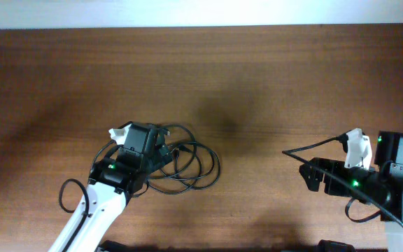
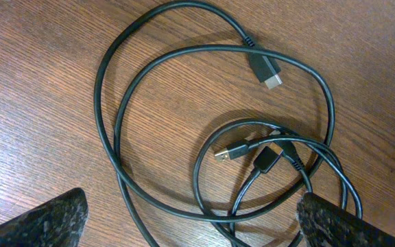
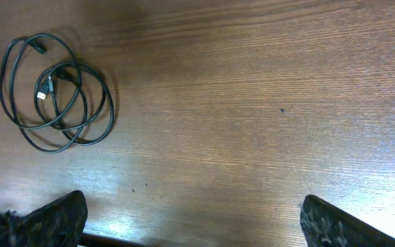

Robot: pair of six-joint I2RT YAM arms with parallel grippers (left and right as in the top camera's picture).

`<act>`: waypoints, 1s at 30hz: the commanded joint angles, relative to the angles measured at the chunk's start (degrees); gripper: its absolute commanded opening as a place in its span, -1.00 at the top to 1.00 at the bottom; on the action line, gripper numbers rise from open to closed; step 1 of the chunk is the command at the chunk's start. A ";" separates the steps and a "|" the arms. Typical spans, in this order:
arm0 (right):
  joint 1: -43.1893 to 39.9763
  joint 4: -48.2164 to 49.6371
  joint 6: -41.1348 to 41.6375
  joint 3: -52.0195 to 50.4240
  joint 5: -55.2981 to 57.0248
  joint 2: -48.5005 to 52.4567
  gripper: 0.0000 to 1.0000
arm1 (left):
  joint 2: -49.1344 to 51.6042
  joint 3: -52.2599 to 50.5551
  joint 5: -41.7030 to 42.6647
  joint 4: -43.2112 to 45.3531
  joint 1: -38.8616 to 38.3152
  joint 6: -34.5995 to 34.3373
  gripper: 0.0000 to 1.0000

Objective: Untangle cables

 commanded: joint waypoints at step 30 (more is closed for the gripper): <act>0.52 -0.90 -0.17 -0.31 0.04 8.76 -0.97 | 21.64 2.01 14.51 2.89 1.49 -38.05 1.00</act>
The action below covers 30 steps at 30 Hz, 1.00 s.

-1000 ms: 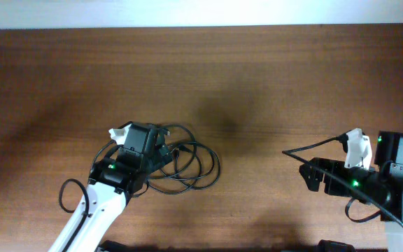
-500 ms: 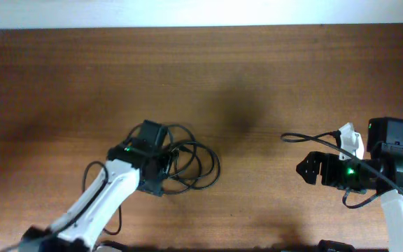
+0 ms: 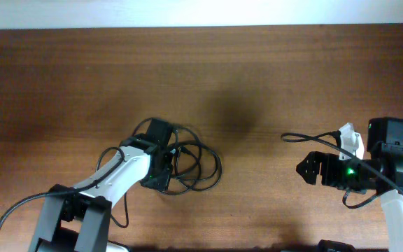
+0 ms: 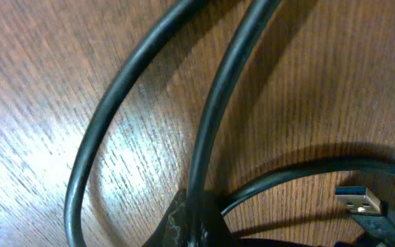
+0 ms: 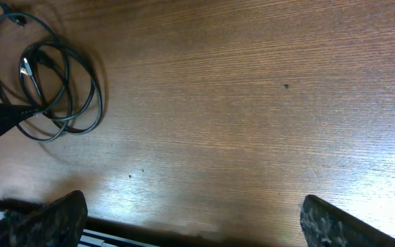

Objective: Untangle cables

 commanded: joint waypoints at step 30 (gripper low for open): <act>50.25 46.01 -19.21 -6.29 -14.36 18.60 -0.98 | -61.48 5.33 3.32 48.50 1.51 49.72 1.00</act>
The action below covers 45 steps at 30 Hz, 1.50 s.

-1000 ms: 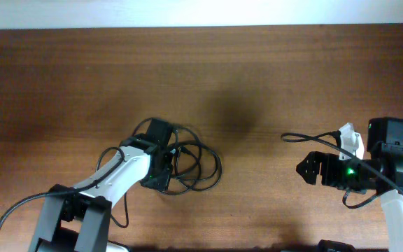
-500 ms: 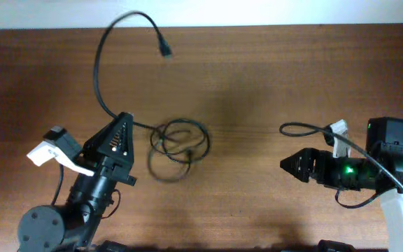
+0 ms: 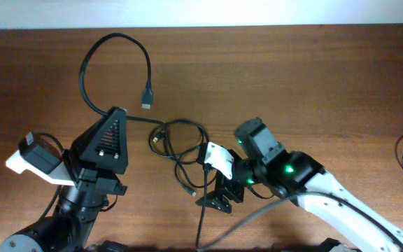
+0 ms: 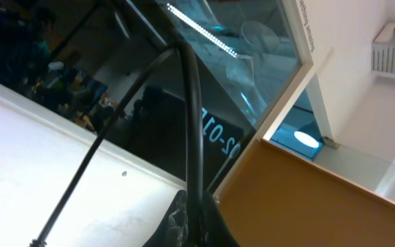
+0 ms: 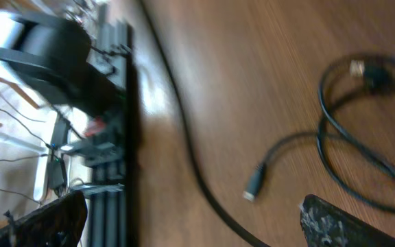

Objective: Untangle cables

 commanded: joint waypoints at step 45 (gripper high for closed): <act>-28.26 -11.21 56.94 17.51 -17.84 3.85 0.53 | 38.91 0.24 41.24 -18.08 -1.90 53.79 1.00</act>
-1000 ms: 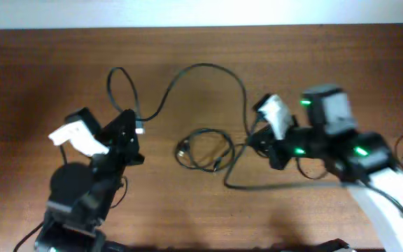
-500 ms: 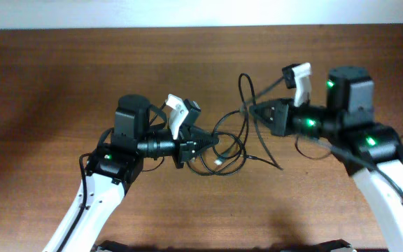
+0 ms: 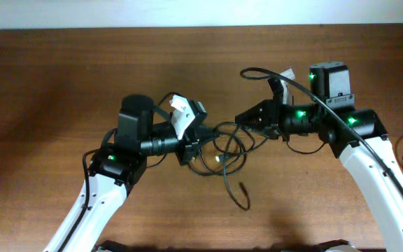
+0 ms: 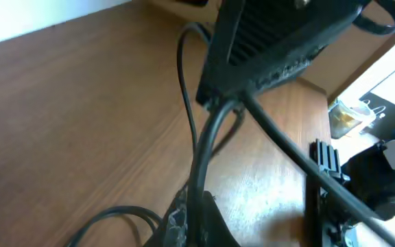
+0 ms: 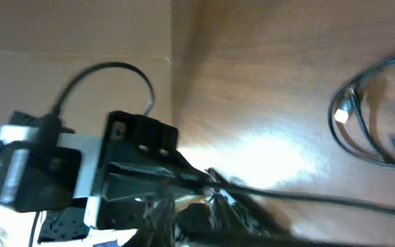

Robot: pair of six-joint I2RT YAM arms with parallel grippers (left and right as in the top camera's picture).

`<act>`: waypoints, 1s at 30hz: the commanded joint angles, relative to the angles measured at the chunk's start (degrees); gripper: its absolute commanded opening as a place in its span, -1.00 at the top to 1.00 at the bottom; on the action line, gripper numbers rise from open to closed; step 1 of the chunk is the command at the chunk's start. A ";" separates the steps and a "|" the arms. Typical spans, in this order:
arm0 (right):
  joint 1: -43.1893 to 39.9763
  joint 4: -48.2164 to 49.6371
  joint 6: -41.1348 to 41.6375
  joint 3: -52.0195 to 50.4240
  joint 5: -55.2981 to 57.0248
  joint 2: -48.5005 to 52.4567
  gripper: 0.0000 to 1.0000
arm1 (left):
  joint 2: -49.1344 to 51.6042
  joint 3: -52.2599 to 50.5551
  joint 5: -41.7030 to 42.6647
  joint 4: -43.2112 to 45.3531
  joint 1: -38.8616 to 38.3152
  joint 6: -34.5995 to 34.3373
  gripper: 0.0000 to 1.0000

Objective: Untangle cables

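A tangle of black cables (image 3: 224, 148) lies at mid-table between my two grippers. One loose plug end (image 3: 244, 187) trails toward the front. My left gripper (image 3: 189, 148) points right and is shut on a black cable (image 4: 199, 147); its fingertips (image 4: 196, 206) pinch the strand. That strand rises to my right gripper (image 3: 242, 119), whose black body (image 4: 280, 41) fills the left wrist view. In the blurred right wrist view its fingers (image 5: 197, 206) are drawn together round a cable. Loops with a silver connector (image 5: 341, 116) lie on the wood.
The brown wooden table (image 3: 68, 77) runs to a white wall at the back. A thin arm lead loops at the right edge. My left arm's housing (image 5: 46, 165) sits close in front of the right wrist camera.
My left gripper, then high at the left with a lifted cable, is now low at mid-table. My right gripper, then open at the front, now faces it, shut on the cable.
At first the coil lay at the front left under my open left gripper, with the right arm far right. Then the left gripper was shut on a strand in the coil. Then the strand was lifted and the coil spread. Now both grippers hold cable over the tangle.
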 commanded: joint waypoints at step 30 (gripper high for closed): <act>3.93 1.11 -57.51 0.35 4.44 0.31 0.48 | 0.35 0.26 3.10 3.61 -0.26 -11.39 1.00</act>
